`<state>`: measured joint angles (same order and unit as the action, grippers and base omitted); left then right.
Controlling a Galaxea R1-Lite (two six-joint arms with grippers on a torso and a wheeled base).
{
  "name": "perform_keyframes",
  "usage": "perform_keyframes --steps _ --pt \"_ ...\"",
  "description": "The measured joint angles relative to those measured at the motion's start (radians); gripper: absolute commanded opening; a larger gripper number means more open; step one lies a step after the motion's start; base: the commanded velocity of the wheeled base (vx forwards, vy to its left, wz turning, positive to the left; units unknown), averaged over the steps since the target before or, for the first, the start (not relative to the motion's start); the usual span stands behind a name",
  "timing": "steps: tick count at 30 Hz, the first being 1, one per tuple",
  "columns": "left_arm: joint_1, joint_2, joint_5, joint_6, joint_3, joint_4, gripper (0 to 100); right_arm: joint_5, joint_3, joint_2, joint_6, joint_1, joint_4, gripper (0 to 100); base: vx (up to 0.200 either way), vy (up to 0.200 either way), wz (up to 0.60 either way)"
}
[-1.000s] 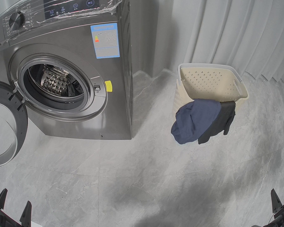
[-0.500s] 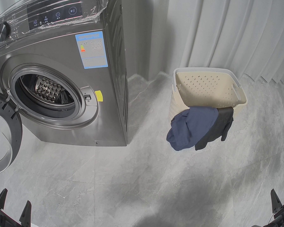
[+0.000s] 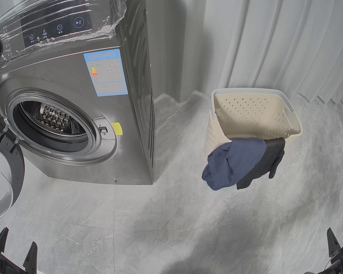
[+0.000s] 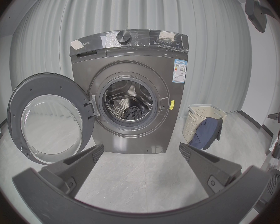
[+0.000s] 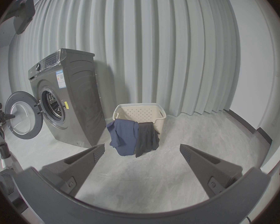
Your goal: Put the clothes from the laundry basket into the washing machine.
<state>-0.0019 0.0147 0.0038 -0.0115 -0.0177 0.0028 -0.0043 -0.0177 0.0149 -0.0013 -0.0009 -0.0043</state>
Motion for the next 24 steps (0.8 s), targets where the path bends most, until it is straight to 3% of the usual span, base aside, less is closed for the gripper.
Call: perform_keyframes --steps 17,24 --pt "0.001 0.000 0.004 0.000 0.000 0.002 100 0.000 0.000 0.000 0.000 0.001 0.000 100 0.000 -0.200 0.00" --pt "0.001 0.001 0.006 0.000 0.000 0.002 100 0.000 0.000 0.000 0.000 0.001 0.000 100 0.000 0.000 0.00"
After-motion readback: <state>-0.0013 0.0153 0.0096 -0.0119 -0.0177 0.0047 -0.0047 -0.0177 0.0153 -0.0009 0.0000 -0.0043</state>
